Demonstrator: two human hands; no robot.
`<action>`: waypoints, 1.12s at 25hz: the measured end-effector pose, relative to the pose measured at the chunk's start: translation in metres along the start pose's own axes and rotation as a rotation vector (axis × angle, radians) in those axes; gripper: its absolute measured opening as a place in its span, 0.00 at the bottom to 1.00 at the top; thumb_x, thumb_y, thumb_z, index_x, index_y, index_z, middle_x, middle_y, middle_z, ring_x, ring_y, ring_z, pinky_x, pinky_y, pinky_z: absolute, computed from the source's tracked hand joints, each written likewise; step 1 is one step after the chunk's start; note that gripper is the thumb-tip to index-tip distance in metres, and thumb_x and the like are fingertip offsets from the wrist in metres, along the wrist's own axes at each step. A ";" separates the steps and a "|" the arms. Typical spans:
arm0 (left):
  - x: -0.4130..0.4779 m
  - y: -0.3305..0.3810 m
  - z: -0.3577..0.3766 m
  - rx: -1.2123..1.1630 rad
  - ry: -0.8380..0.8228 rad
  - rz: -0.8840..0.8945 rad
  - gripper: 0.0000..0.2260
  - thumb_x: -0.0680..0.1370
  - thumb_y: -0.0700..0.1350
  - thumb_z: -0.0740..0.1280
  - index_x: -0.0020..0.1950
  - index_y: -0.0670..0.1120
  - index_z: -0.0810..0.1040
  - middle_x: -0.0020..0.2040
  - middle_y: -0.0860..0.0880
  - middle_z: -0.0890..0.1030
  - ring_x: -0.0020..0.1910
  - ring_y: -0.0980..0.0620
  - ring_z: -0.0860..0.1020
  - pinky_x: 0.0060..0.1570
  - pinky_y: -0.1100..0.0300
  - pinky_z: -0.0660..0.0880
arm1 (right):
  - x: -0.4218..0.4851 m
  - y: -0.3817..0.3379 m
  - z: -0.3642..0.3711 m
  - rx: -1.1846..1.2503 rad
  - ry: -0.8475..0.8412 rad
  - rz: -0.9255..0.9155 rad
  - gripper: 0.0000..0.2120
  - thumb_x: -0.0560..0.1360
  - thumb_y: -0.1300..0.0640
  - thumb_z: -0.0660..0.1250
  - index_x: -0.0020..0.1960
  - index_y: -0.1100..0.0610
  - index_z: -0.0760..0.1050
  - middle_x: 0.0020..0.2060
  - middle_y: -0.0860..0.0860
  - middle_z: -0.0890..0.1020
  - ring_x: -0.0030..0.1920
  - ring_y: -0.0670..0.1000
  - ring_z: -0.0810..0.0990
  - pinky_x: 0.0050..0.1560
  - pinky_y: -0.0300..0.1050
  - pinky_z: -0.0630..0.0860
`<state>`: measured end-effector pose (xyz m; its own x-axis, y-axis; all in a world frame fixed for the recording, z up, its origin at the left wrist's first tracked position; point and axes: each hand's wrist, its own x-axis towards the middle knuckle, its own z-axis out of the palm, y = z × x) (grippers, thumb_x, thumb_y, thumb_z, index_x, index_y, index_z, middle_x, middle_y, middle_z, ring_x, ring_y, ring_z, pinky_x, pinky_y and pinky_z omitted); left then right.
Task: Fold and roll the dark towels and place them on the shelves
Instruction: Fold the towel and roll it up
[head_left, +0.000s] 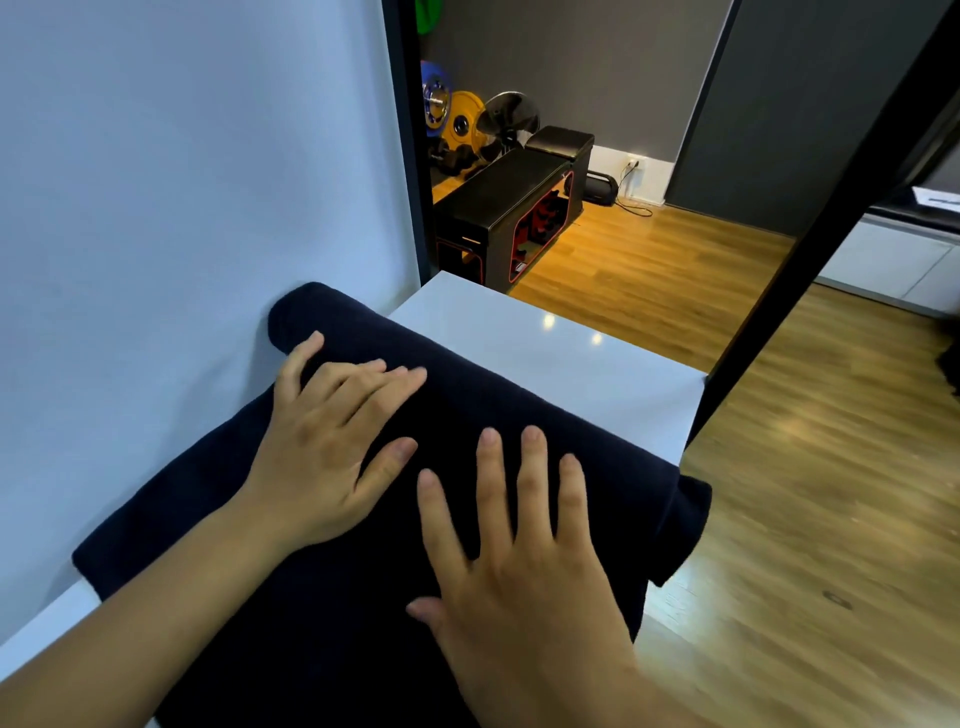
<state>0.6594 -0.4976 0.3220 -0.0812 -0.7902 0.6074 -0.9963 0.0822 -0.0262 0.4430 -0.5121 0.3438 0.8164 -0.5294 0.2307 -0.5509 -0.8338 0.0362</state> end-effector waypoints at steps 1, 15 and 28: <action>-0.001 0.000 0.001 0.033 -0.005 -0.002 0.23 0.81 0.56 0.56 0.72 0.45 0.69 0.58 0.50 0.75 0.60 0.45 0.74 0.72 0.37 0.56 | 0.004 0.006 -0.006 -0.021 0.035 -0.021 0.38 0.65 0.39 0.75 0.69 0.58 0.75 0.63 0.70 0.75 0.62 0.75 0.72 0.62 0.69 0.64; 0.069 0.007 0.055 0.143 -0.225 0.005 0.29 0.76 0.55 0.57 0.76 0.47 0.58 0.79 0.46 0.57 0.79 0.40 0.50 0.71 0.28 0.44 | 0.077 0.135 -0.018 -0.082 -0.240 0.136 0.38 0.75 0.27 0.51 0.76 0.45 0.45 0.59 0.53 0.76 0.52 0.57 0.79 0.40 0.49 0.74; 0.087 0.019 0.057 0.107 -0.041 -0.074 0.25 0.82 0.58 0.51 0.75 0.49 0.67 0.75 0.46 0.68 0.76 0.46 0.62 0.73 0.33 0.48 | 0.060 0.104 0.009 -0.282 -0.082 0.191 0.40 0.78 0.31 0.43 0.80 0.55 0.39 0.73 0.68 0.58 0.68 0.69 0.62 0.68 0.65 0.56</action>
<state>0.6319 -0.5999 0.3293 -0.0064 -0.8161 0.5778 -0.9968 -0.0407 -0.0685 0.4358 -0.6316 0.3526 0.6987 -0.6922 0.1810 -0.7121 -0.6482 0.2698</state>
